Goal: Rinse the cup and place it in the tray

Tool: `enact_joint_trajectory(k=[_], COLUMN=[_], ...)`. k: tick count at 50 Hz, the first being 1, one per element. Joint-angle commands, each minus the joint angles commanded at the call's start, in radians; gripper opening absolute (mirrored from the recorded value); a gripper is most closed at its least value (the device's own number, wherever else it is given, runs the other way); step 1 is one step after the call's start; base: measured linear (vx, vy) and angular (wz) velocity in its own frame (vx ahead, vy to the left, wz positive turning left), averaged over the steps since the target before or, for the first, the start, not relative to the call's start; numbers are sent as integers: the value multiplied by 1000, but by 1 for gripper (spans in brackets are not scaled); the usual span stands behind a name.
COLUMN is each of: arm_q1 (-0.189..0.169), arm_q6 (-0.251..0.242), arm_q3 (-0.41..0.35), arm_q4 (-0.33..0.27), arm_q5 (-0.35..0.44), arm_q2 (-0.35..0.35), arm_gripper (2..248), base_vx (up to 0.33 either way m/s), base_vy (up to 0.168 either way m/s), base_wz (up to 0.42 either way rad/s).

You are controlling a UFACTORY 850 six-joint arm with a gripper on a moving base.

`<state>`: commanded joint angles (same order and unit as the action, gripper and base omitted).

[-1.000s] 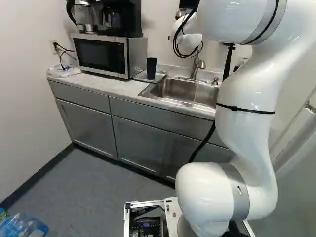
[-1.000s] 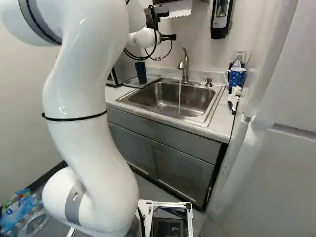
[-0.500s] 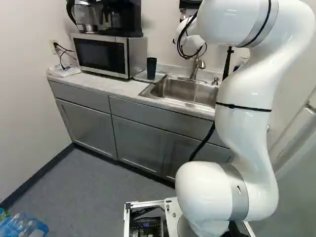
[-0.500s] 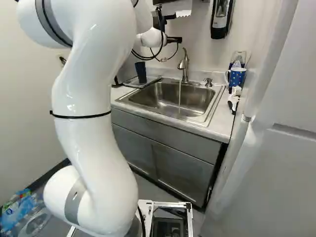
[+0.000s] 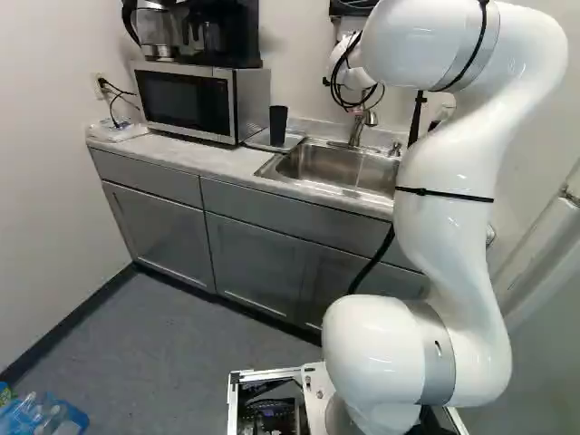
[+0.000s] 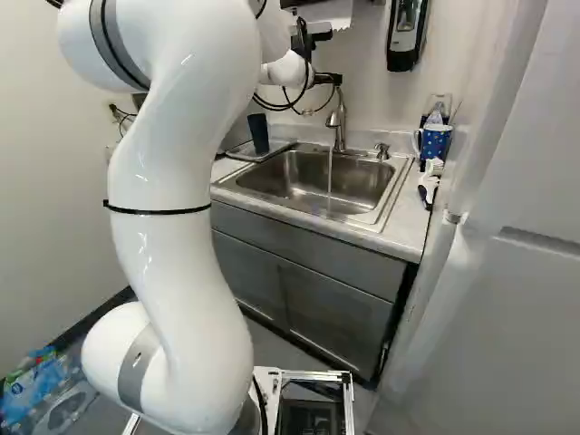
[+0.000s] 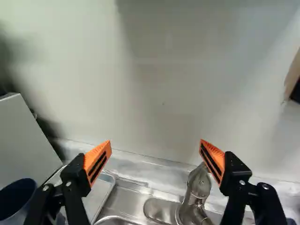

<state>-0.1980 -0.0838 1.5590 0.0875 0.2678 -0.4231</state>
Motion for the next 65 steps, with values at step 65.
enact_joint_trajectory(k=[65], arm_q1=[-3], arm_q6=[0], arm_q3=[-36], arm_q4=[0], arm_q5=[-95], arm_q2=[30], arm_gripper=[247], base_vx=[0], base_vy=[0], base_wz=[0])
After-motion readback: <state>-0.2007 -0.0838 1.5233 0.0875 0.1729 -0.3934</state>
